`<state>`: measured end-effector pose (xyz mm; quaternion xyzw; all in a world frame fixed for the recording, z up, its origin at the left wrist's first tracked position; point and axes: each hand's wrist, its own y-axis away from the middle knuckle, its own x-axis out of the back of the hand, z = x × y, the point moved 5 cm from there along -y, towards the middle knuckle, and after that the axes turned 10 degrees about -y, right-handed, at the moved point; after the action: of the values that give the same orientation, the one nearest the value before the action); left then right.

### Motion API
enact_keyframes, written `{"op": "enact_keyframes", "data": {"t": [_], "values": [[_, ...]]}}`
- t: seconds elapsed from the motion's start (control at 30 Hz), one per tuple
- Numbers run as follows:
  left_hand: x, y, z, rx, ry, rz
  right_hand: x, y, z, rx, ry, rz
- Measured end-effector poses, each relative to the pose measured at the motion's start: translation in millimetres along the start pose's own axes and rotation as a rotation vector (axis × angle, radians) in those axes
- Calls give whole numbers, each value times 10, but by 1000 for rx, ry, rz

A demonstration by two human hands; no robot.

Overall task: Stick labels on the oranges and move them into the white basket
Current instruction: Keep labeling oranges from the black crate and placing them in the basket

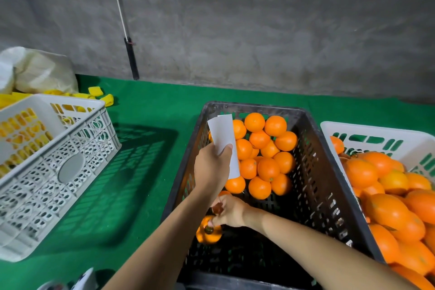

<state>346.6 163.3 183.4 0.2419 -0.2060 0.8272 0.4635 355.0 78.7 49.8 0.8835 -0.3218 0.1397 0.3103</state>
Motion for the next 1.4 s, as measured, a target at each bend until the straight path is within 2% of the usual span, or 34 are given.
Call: {"op": "enact_keyframes", "data": {"t": [0.1, 0.2, 0.4, 0.63, 0.7, 0.77, 0.9, 1.03, 1.1, 1.2, 1.4], "values": [[5, 13, -6, -5, -4, 3, -60, 50, -44, 30, 256, -149], [-7, 24, -21, 0, -2, -17, -140, 84, -19, 59, 472, -222], [-3, 36, -53, 30, -18, -34, -201, 96, 88, 5, 648, -362], [4, 84, -65, 12, -60, -27, -119, 128, -75, 117, 715, -218], [32, 110, -40, -8, -47, 0, 18, 162, -158, 169, 667, -138], [74, 120, -17, -18, -7, 42, 189, 217, -207, 181, 562, -45], [119, 129, -25, -10, 92, 125, 612, 380, -216, 54, 189, 209], [157, 134, -80, 55, 195, 204, 1019, 655, -273, 25, -446, 542], [219, 138, -85, 63, 214, 238, 1152, 780, -251, -10, -810, 639], [214, 151, -72, 47, 190, 218, 1348, 967, -239, 110, -1307, 687], [139, 229, -14, -66, 100, 98, 1791, 1261, -76, 509, -1826, 821]]}}
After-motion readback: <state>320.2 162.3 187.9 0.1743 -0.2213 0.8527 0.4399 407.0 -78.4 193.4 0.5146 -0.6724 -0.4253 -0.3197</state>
